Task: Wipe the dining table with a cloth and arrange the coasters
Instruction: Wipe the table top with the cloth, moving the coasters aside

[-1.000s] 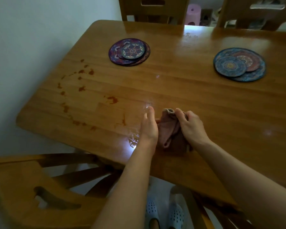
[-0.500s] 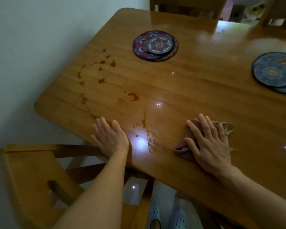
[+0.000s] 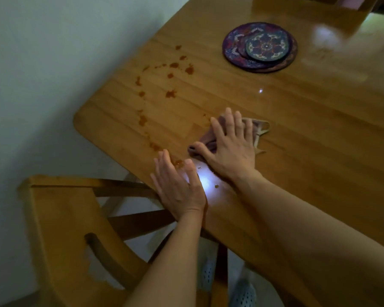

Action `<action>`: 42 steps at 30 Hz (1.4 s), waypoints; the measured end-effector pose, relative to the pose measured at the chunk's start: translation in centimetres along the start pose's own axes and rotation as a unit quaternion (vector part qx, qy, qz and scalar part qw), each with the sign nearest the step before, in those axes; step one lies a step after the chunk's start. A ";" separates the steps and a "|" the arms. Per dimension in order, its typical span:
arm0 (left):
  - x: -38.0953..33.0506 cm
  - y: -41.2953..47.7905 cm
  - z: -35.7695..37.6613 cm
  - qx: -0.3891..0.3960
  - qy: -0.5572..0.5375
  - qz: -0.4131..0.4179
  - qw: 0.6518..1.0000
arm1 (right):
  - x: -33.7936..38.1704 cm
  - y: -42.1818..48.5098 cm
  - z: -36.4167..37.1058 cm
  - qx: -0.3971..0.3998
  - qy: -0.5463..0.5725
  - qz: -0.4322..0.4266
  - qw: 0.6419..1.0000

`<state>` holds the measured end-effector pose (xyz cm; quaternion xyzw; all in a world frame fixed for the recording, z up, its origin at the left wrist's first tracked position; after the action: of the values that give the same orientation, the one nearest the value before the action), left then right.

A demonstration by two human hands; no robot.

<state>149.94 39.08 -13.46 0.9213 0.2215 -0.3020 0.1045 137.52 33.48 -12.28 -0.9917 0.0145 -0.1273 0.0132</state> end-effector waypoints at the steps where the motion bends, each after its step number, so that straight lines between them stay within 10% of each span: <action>1: 0.1 0.0 0.0 0.001 0.002 0.002 1.000 | 0.3 -1.2 0.1 0.006 -0.003 -0.031 1.000; 9: 0.4 0.0 0.2 -0.001 0.014 0.021 1.000 | -7.9 -12.0 -1.9 0.038 -0.035 -0.145 0.988; 18: 0.4 0.1 0.3 0.010 0.007 0.018 1.000 | -6.3 -5.8 -1.3 -0.011 -0.013 0.036 0.999; 25: 0.7 0.0 0.3 0.007 0.003 0.020 1.000 | -5.6 -15.9 -0.9 0.012 -0.009 -0.130 0.991; 32: 0.6 0.0 0.4 0.012 0.012 0.026 1.000 | -14.6 -23.8 -4.0 0.045 -0.050 0.004 0.998; 42: 0.5 0.1 0.4 0.012 -0.010 0.020 1.000 | -3.0 -15.1 -0.9 0.007 -0.034 -0.010 0.999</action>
<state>150.16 39.03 -14.05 0.9236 0.1987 -0.3116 0.1016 134.74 48.66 -11.76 -0.9954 0.0036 -0.0937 0.0191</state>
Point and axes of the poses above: each hand's wrist, its own y-axis towards the middle knuckle, its own z-axis out of the palm, x = y × z, the point moved 1 cm from there along y, towards the middle knuckle, and after that the axes turned 4 degrees about -z, right-handed, at the moved point
